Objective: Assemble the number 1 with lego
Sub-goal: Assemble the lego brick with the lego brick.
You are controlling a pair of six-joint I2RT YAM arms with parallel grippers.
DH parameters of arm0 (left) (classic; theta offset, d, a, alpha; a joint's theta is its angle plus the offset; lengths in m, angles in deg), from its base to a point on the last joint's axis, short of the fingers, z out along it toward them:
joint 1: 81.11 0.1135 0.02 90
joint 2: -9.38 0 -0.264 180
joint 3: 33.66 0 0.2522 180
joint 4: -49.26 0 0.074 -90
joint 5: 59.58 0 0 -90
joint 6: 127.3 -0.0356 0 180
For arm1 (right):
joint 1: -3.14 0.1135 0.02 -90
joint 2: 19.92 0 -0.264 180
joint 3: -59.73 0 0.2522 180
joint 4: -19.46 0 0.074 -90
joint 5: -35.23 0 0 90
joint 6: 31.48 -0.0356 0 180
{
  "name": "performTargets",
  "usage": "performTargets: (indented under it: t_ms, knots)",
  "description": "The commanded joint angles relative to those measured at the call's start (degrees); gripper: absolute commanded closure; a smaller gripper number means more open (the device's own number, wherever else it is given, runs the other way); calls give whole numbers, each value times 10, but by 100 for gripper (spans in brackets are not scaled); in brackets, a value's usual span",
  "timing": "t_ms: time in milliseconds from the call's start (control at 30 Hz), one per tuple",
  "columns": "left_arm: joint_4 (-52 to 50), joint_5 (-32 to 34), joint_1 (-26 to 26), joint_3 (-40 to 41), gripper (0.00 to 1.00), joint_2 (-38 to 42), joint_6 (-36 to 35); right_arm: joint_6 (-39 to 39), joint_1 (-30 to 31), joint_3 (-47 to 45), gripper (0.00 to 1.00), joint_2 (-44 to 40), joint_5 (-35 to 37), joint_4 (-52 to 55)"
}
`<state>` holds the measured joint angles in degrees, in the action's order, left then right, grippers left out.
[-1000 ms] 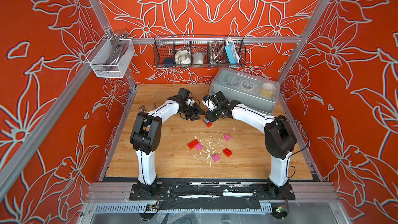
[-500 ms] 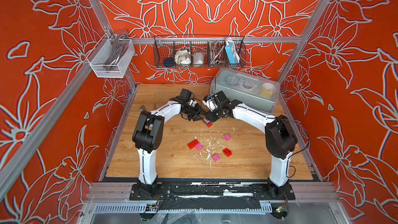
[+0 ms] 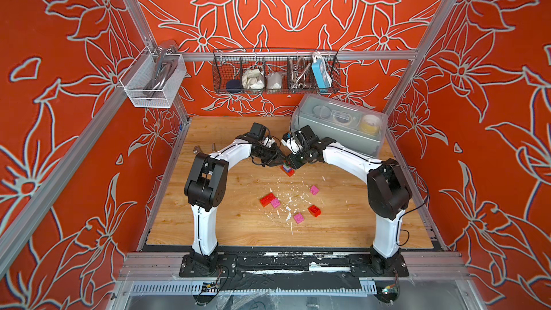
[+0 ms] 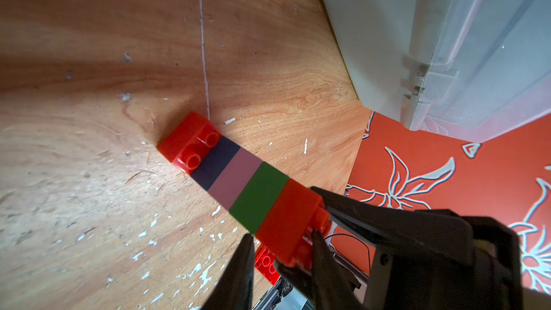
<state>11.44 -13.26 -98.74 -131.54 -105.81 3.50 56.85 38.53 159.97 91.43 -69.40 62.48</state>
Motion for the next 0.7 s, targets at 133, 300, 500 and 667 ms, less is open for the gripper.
performTargets:
  t_ms: [133, 300, 500, 667]
  knots:
    - [-77, 39, -4, 11, 70, -29, -19, -4, -13, -3, 54, 37, 47, 127]
    - [-81, 46, -5, 16, 70, -27, -20, -6, -13, 25, 49, 42, 50, 138]
    - [-84, 47, -5, 23, 71, -27, -22, -13, -16, 32, 37, 19, 59, 149]
    - [-92, 53, -4, 26, 72, -28, -32, -22, -33, 35, 26, -30, 56, 161]
